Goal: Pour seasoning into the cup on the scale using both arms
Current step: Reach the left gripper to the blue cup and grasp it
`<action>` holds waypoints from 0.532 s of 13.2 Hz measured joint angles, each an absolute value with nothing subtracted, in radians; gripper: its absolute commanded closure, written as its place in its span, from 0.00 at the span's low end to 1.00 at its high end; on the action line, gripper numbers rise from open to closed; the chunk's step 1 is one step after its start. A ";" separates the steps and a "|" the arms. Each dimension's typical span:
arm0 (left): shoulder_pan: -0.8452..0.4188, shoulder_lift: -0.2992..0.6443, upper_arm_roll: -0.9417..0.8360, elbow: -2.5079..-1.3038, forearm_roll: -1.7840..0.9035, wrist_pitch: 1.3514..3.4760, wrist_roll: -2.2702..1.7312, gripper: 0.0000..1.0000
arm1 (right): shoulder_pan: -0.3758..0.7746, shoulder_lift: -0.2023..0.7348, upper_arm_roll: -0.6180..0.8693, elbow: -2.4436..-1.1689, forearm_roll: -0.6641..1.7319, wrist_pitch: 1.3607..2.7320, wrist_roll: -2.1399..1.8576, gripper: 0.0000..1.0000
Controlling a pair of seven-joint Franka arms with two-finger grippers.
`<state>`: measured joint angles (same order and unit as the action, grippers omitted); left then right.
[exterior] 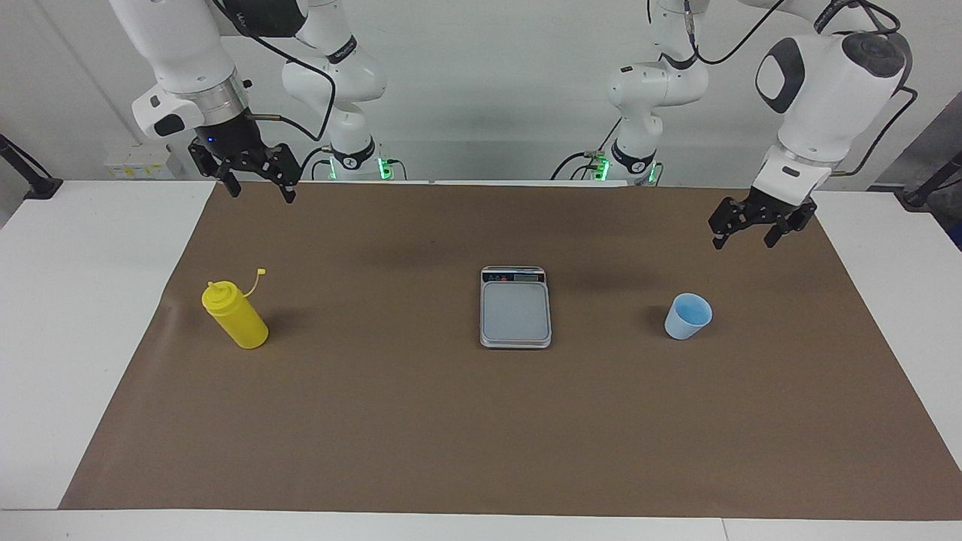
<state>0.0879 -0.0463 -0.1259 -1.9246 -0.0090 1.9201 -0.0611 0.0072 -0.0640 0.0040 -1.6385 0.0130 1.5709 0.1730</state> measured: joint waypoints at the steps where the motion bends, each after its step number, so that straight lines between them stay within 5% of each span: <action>1: 0.092 -0.037 -0.126 -1.961 -0.009 1.974 -0.078 0.00 | 0.007 -0.064 0.004 -1.638 0.013 1.571 0.173 0.00; 7: 0.099 -0.027 -0.131 -2.175 -0.010 2.250 -0.196 0.00 | 0.007 -0.064 0.004 -1.639 0.013 1.571 0.173 0.00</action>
